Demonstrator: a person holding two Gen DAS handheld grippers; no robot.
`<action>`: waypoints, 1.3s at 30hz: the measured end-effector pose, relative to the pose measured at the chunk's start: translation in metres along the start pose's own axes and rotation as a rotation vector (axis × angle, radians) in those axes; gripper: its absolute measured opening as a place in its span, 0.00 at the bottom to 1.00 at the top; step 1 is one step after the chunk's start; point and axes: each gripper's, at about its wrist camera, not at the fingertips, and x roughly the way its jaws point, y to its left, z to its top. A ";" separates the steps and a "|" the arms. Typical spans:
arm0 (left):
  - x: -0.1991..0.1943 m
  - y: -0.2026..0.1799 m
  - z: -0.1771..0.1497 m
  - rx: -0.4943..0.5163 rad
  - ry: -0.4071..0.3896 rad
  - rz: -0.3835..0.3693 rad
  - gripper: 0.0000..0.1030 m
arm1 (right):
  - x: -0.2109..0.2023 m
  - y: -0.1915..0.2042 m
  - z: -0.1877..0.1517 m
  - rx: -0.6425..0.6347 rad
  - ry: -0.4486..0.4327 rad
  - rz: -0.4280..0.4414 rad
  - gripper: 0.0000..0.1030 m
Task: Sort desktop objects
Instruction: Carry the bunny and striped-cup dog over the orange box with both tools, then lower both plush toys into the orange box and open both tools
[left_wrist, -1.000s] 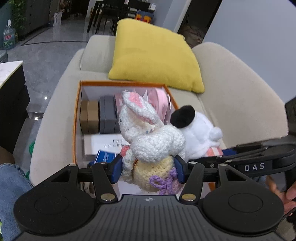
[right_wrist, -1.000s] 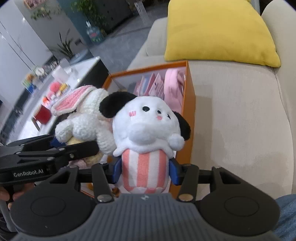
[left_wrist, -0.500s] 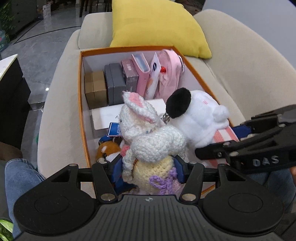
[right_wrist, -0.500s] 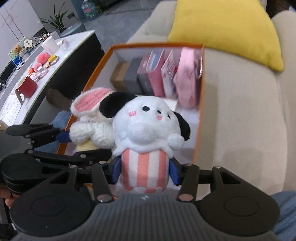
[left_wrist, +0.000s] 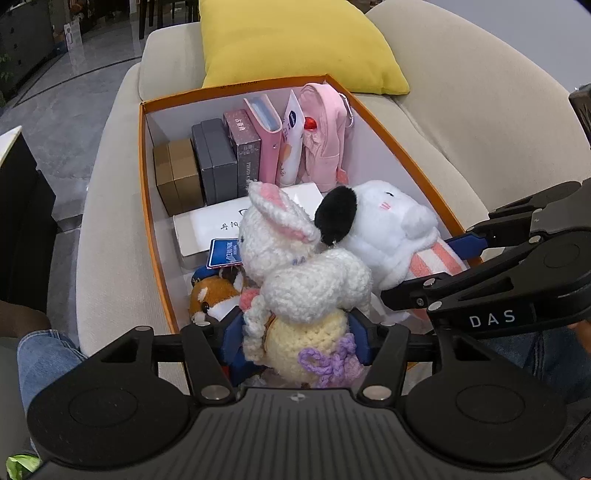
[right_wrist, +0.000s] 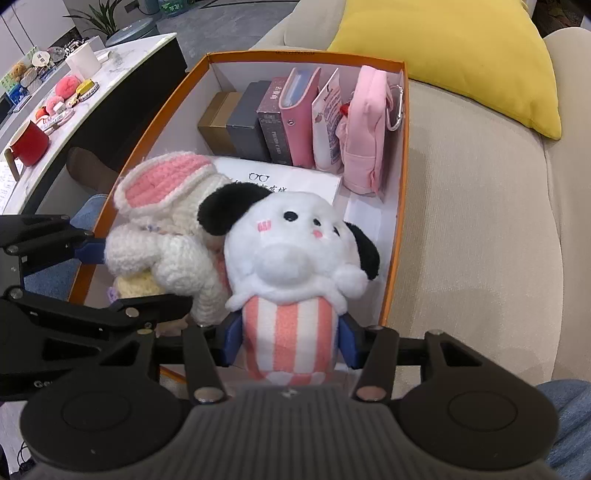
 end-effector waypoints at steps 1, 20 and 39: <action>0.000 0.001 0.000 -0.003 0.001 -0.005 0.67 | 0.000 0.000 0.000 -0.003 0.002 0.004 0.53; -0.019 0.008 -0.003 -0.028 -0.046 -0.085 0.46 | -0.010 0.000 0.012 -0.057 0.048 0.083 0.67; 0.018 -0.002 -0.003 0.027 0.073 -0.054 0.31 | 0.029 0.025 -0.004 -0.337 0.214 0.041 0.25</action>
